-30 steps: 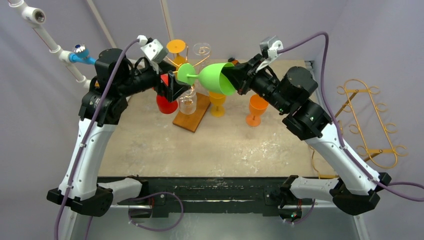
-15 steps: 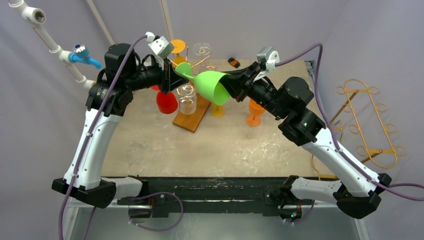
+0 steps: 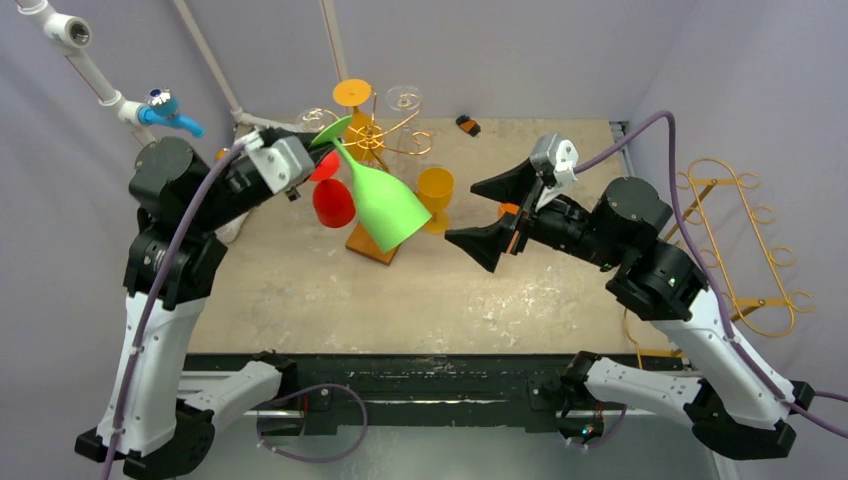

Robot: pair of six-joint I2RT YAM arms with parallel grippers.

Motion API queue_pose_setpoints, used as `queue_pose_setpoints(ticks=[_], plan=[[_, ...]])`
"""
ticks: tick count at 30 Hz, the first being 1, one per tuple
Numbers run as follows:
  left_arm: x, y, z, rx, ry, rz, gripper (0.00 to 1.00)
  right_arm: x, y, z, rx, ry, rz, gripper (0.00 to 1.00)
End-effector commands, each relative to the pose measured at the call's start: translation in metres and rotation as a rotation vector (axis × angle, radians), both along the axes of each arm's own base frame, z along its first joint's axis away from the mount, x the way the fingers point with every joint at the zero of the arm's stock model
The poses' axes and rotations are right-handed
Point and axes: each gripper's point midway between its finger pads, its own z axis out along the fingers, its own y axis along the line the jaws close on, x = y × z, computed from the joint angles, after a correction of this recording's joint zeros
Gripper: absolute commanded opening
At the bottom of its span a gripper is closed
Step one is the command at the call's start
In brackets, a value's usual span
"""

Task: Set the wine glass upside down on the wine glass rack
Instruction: Turn the wine glass upside down at the wine rack.

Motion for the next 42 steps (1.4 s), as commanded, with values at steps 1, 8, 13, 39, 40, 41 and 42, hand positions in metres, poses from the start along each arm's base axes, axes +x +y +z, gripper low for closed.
queue_pose_setpoints(ticks=[1,8,13,39,40,41,42], plan=[[-0.026,-0.003,0.036,0.111,-0.381,-0.078,0.0,-0.03,-0.004,0.003,-0.064,-0.003,0.13,0.99],[-0.053,-0.008,0.042,0.185,-0.596,-0.154,0.0,-0.032,0.026,0.046,0.086,0.033,0.237,0.99],[-0.063,-0.01,0.04,0.248,-0.691,-0.191,0.0,-0.033,0.061,0.045,0.092,0.101,0.39,0.99],[-0.066,-0.014,0.029,0.365,-0.899,-0.199,0.0,-0.04,0.148,-0.027,0.041,0.187,0.531,0.99],[-0.066,-0.013,0.03,0.365,-0.899,-0.195,0.0,-0.038,0.148,-0.027,0.054,0.184,0.515,0.99],[-0.066,-0.013,0.031,0.365,-0.902,-0.19,0.0,-0.036,0.147,-0.025,0.067,0.176,0.504,0.99],[-0.065,-0.012,0.031,0.366,-0.901,-0.186,0.0,-0.035,0.146,-0.023,0.077,0.166,0.494,0.98]])
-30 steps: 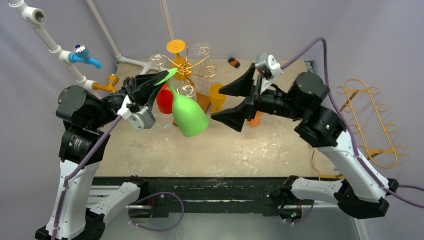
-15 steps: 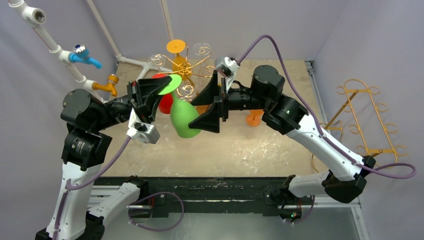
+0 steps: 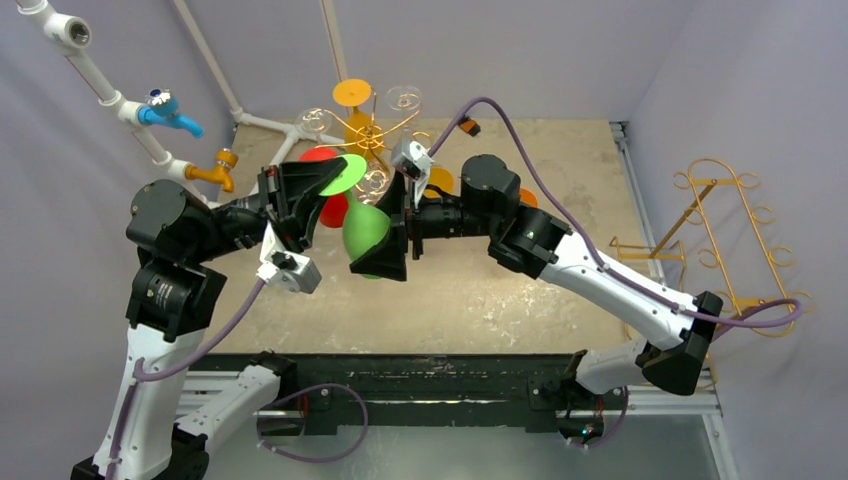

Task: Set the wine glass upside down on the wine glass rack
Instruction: Turn the wine glass upside down at the wine rack.

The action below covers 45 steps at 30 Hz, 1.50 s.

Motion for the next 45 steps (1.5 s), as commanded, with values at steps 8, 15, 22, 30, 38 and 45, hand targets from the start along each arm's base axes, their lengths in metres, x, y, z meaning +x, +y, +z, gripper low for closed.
queue_pose_setpoints(ticks=[8,15,22,30,38,45], plan=[[0.0,0.005,0.022,-0.032,-0.065,0.03,0.15,0.012,-0.036,0.04,0.124,-0.117,-0.215,0.31],[0.01,0.009,-0.016,0.044,0.138,0.085,1.0,0.057,-0.09,0.047,0.073,-0.209,-0.492,0.27],[0.009,0.016,-0.022,-0.037,0.284,0.121,1.0,0.139,-0.151,0.015,-0.066,-0.267,-0.788,0.32],[0.013,0.024,-0.013,-0.176,0.428,0.177,1.0,0.202,-0.179,-0.034,-0.154,-0.253,-0.905,0.34],[0.015,0.027,-0.013,-0.205,0.448,0.194,1.0,0.236,-0.163,-0.077,-0.223,-0.223,-0.886,0.32],[0.015,0.028,-0.018,-0.202,0.445,0.2,1.0,0.252,-0.146,-0.096,-0.23,-0.206,-0.849,0.31]])
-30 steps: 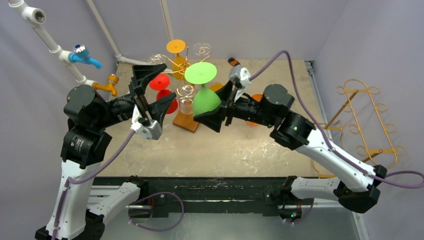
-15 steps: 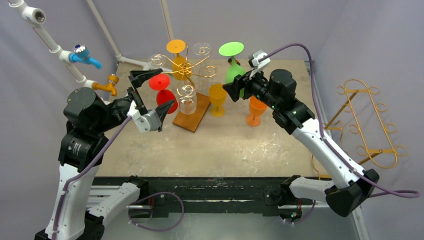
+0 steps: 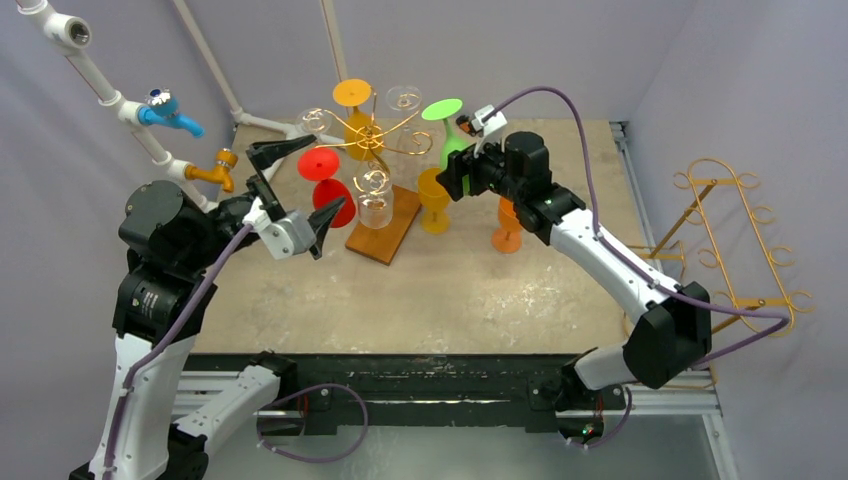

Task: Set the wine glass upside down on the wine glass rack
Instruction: Turn the wine glass upside down at the wine rack.

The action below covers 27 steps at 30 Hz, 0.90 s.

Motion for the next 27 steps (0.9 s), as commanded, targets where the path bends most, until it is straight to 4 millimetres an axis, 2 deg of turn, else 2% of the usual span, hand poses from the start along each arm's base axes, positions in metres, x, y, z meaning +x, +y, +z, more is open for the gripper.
queue_pose_setpoints(ticks=[1,13,20,27], plan=[[-0.002,0.002,0.009,-0.03,-0.021,0.011,1.0,0.011,0.013,0.025,0.042,-0.09,0.037,0.32],[-0.003,0.002,0.01,-0.032,-0.022,0.006,1.0,0.023,0.037,0.005,0.026,-0.055,0.1,0.32],[-0.003,0.002,0.01,-0.034,-0.023,0.007,1.0,0.011,0.063,0.008,-0.021,-0.117,0.159,0.3],[-0.004,0.002,0.01,-0.033,-0.025,0.008,1.0,0.003,0.064,0.009,-0.006,-0.134,0.168,0.3]])
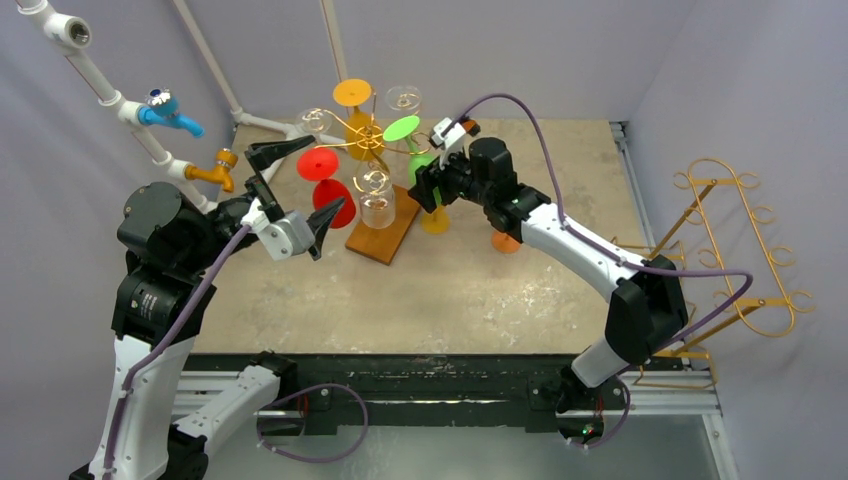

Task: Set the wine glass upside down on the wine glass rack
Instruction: Turn the wine glass upside down at the wine rack.

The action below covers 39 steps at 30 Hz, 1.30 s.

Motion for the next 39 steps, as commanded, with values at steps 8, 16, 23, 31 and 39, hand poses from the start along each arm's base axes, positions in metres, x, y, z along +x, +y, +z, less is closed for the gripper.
queue_pose_setpoints(ticks=[8,16,23,31,39], plan=[[-0.001,0.002,0.008,-0.026,-0.023,0.008,1.0,-0.005,0.005,0.047,0.101,-0.171,0.04,0.27],[0.001,0.002,0.006,-0.023,-0.021,0.014,1.0,-0.015,0.001,0.053,0.146,-0.242,0.056,0.23],[0.001,0.002,0.006,-0.024,-0.022,0.015,1.0,-0.024,0.0,0.055,0.178,-0.302,0.084,0.22],[0.001,0.003,0.005,-0.025,-0.02,0.022,1.0,-0.026,0.007,0.052,0.269,-0.263,0.091,0.22],[0.002,0.003,0.004,-0.023,-0.02,0.024,1.0,-0.019,0.006,0.041,0.33,-0.209,0.043,0.23]])
